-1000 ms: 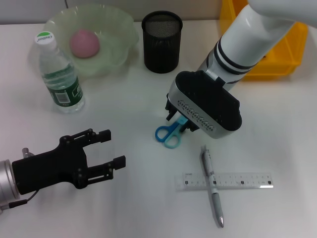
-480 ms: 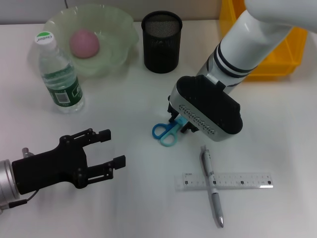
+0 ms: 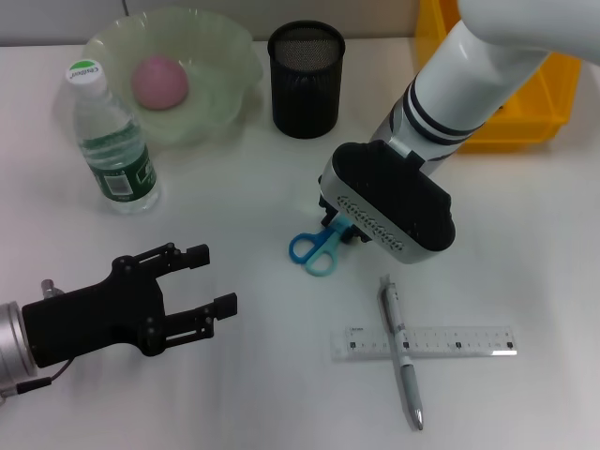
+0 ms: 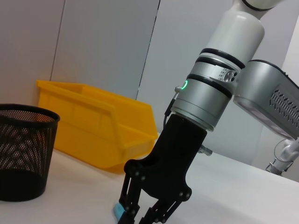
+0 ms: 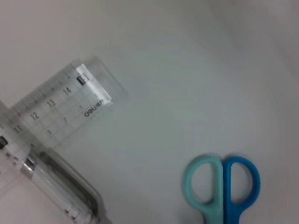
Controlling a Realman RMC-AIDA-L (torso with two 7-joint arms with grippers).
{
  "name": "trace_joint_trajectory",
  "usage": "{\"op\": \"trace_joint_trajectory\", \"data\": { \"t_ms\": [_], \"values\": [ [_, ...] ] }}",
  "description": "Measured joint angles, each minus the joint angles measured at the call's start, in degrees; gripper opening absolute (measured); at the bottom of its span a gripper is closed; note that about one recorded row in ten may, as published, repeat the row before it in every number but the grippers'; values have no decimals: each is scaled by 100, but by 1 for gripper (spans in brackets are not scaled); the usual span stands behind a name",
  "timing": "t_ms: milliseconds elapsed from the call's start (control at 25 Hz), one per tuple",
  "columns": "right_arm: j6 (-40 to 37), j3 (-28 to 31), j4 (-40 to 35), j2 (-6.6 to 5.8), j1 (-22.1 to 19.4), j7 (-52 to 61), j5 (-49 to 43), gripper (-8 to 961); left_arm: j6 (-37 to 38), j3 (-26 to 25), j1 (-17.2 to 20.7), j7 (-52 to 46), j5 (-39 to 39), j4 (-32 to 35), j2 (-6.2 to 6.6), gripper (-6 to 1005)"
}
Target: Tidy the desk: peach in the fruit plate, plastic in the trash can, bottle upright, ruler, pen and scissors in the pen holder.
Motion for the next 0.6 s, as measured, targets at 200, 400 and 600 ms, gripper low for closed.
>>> {"op": "trace_joint_trajectory", "data": {
  "t_ms": [200,400,600],
  "values": [
    [19,0,16,0,0,3,5,278,2,0,6,3,0,0,0,784],
    [21,-10,26,0,9,30,-1,275,19,0,14,-7,0,0,0,784],
    [-43,-18,30,0,50,55,-37,275,43,0,15,-24,-6,0,0,784]
  ]
}}
